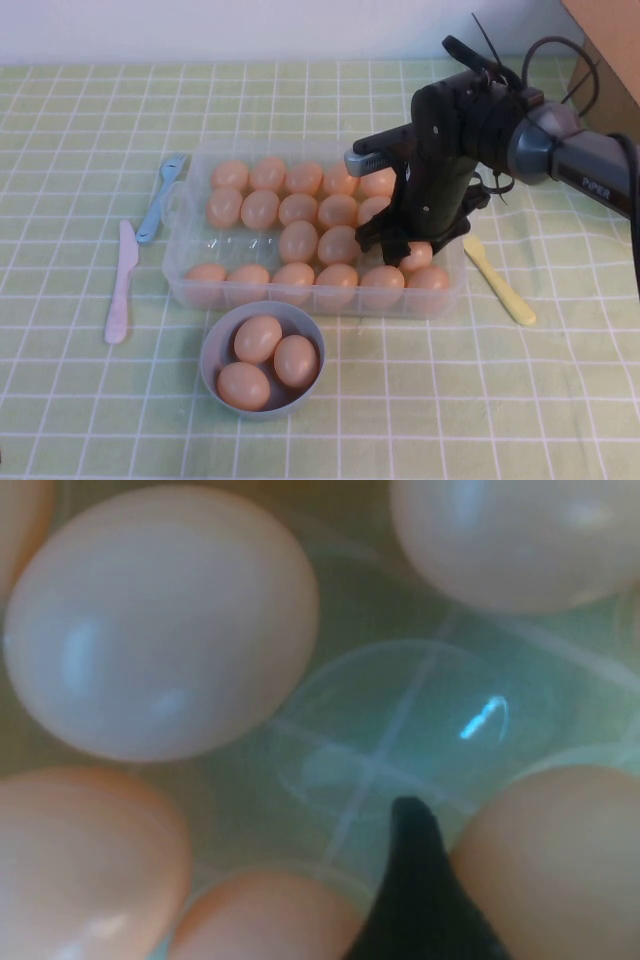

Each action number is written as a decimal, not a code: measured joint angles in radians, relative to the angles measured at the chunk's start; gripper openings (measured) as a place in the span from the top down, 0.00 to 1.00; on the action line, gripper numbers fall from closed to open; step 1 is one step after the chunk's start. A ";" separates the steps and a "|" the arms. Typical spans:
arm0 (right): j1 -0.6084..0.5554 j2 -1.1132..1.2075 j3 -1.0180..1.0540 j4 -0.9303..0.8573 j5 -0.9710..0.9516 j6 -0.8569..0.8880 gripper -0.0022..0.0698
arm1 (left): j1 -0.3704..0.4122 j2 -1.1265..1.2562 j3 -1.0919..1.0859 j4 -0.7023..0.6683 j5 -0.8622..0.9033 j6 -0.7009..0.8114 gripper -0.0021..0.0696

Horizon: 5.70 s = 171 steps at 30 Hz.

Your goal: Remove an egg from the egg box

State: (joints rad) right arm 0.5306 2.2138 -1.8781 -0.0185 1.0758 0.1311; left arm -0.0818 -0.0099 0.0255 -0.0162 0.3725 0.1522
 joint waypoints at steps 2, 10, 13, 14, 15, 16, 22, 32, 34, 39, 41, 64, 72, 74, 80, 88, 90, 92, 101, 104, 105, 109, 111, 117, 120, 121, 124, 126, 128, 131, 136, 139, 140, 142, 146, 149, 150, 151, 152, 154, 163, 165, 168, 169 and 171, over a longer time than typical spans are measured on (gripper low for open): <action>0.000 -0.016 0.000 0.000 0.005 0.000 0.42 | 0.000 0.000 0.000 0.000 0.000 0.000 0.98; 0.009 -0.217 0.012 -0.007 0.004 0.000 0.42 | 0.000 0.000 0.000 0.000 0.000 0.000 0.98; 0.032 -0.303 0.075 -0.009 -0.038 0.000 0.42 | 0.000 0.000 0.000 0.000 0.000 0.000 0.98; 0.043 -0.332 0.111 -0.004 -0.068 0.000 0.42 | 0.000 0.000 0.000 0.000 0.000 0.000 0.98; 0.057 -0.355 0.143 0.002 -0.105 0.000 0.42 | 0.000 0.000 0.000 0.000 0.000 0.000 0.98; 0.072 -0.383 0.186 0.019 -0.146 0.000 0.42 | 0.000 0.000 0.000 0.000 0.000 0.000 0.98; 0.157 -0.455 0.369 0.166 -0.315 -0.151 0.43 | 0.000 0.000 0.000 0.000 0.000 0.000 0.98; 0.238 -0.348 0.381 0.343 -0.340 -0.493 0.43 | 0.000 0.000 0.000 0.000 0.000 0.000 0.98; 0.238 -0.323 0.381 0.360 -0.342 -0.513 0.43 | 0.000 0.000 0.000 0.000 0.000 0.000 0.98; 0.238 -0.281 0.381 0.371 -0.344 -0.522 0.43 | 0.000 0.000 0.000 0.000 0.000 0.000 0.98; 0.238 -0.272 0.381 0.371 -0.348 -0.522 0.43 | 0.000 0.000 0.000 0.000 0.000 0.000 0.98; 0.238 -0.253 0.379 0.410 -0.385 -0.569 0.30 | 0.000 0.000 0.000 0.000 0.000 0.000 0.98; 0.238 -0.381 0.356 0.392 -0.329 -0.566 0.31 | 0.000 0.000 0.000 0.000 0.000 0.000 0.98; 0.238 -0.430 0.356 0.365 -0.271 -0.534 0.36 | 0.000 0.000 0.000 0.000 0.000 0.000 0.98; 0.238 -0.626 0.438 0.227 -0.118 -0.345 0.77 | 0.000 0.000 0.000 0.000 0.000 0.000 0.98; 0.238 -0.876 0.632 0.177 0.002 -0.222 0.98 | 0.000 0.000 0.000 0.000 0.000 0.000 0.98; 0.238 -0.934 0.679 0.176 0.015 -0.219 0.99 | 0.000 0.000 0.000 0.000 0.000 0.000 0.98; 0.238 -0.993 0.730 0.170 0.019 -0.218 0.99 | 0.000 0.000 0.000 0.000 0.000 0.000 0.98; 0.238 -1.252 0.954 0.162 0.082 -0.215 0.99 | 0.000 0.000 0.000 0.000 0.000 0.000 0.98; 0.238 -1.295 0.990 0.156 0.130 -0.215 0.99 | 0.000 0.000 0.000 0.000 0.000 0.000 0.98; 0.238 -1.307 1.002 0.151 0.132 -0.215 0.99 | 0.000 0.000 0.000 0.000 0.000 0.000 0.98; 0.238 -1.351 1.059 0.121 0.099 -0.215 0.99 | 0.000 0.000 0.000 0.000 0.000 0.000 0.98; 0.238 -1.370 1.103 0.107 0.050 -0.215 0.99 | 0.000 0.000 0.000 0.000 0.000 0.000 0.98; 0.155 -1.495 1.337 0.087 -0.278 -0.211 0.99 | 0.000 0.000 0.000 0.000 0.000 0.000 0.98; 0.041 -1.601 1.494 0.080 -0.492 -0.211 0.99 | 0.000 0.000 0.000 0.000 0.000 0.000 0.98; -0.009 -1.645 1.550 0.078 -0.579 -0.211 0.99 | 0.000 0.000 0.000 0.000 0.000 0.000 0.98; -0.142 -1.769 1.695 0.079 -0.814 -0.211 0.99 | 0.000 0.000 0.000 0.000 0.000 0.000 0.98; -0.221 -1.852 1.785 0.078 -0.930 -0.211 0.99 | 0.000 0.000 0.000 0.000 0.000 0.000 0.98; -0.287 -1.928 1.852 0.078 -0.996 -0.211 0.99 | 0.000 0.000 0.000 0.000 0.000 0.000 0.98; -0.364 -2.017 1.900 0.078 -1.027 -0.211 0.99 | 0.000 0.000 0.000 0.000 0.000 0.000 0.98; -0.421 -2.126 1.904 0.084 -0.990 -0.211 0.99 | 0.000 0.000 0.000 0.000 0.000 0.000 0.98; -0.422 -2.191 1.904 0.084 -0.938 -0.211 0.99 | 0.000 0.000 0.000 0.000 0.000 0.000 0.98; -0.422 -2.208 1.904 0.084 -0.913 -0.210 0.99 | 0.000 0.000 0.000 0.000 0.000 0.000 0.98; -0.422 -2.221 1.904 0.086 -0.864 -0.210 0.99 | 0.000 0.000 0.000 0.000 0.000 0.000 0.98; -0.422 -2.221 1.904 0.124 -0.787 -0.210 0.99 | 0.000 0.000 0.000 0.000 0.000 0.000 0.98; -0.422 -2.221 1.904 0.152 -0.741 -0.210 0.99 | 0.000 0.000 0.000 0.000 0.000 0.000 0.98; -0.422 -2.221 1.904 0.154 -0.720 -0.210 0.99 | 0.000 0.000 0.000 0.000 0.000 0.000 0.98; -0.422 -2.221 1.904 0.156 -0.714 -0.210 0.99 | 0.000 0.000 0.000 0.000 0.000 0.000 0.98; -0.422 -2.221 1.904 0.156 -0.709 -0.210 0.99 | 0.000 0.000 0.000 0.000 0.000 0.000 0.98; -0.422 -2.221 1.904 0.158 -0.704 -0.210 0.99 | 0.000 0.000 0.000 0.000 0.000 0.000 0.98; -0.422 -2.221 1.904 0.160 -0.703 -0.210 0.99 | 0.000 0.000 0.000 0.000 0.000 0.000 0.98; -0.422 -2.221 1.904 0.160 -0.703 -0.210 0.99 | 0.000 0.000 0.000 0.000 0.000 0.000 0.98; -0.422 -2.221 1.904 0.161 -0.703 -0.210 0.99 | 0.000 0.000 0.000 0.000 0.000 0.000 0.98; -0.422 -2.221 1.904 0.161 -0.703 -0.210 0.99 | 0.000 0.000 0.000 0.000 0.000 0.000 0.98; -0.422 -2.221 1.904 0.161 -0.703 -0.210 0.99 | 0.000 0.000 0.000 0.000 0.000 0.000 0.98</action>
State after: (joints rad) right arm 0.1088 -0.0070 0.0256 0.1420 0.3730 -0.0790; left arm -0.0818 -0.0099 0.0255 -0.0162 0.3725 0.1522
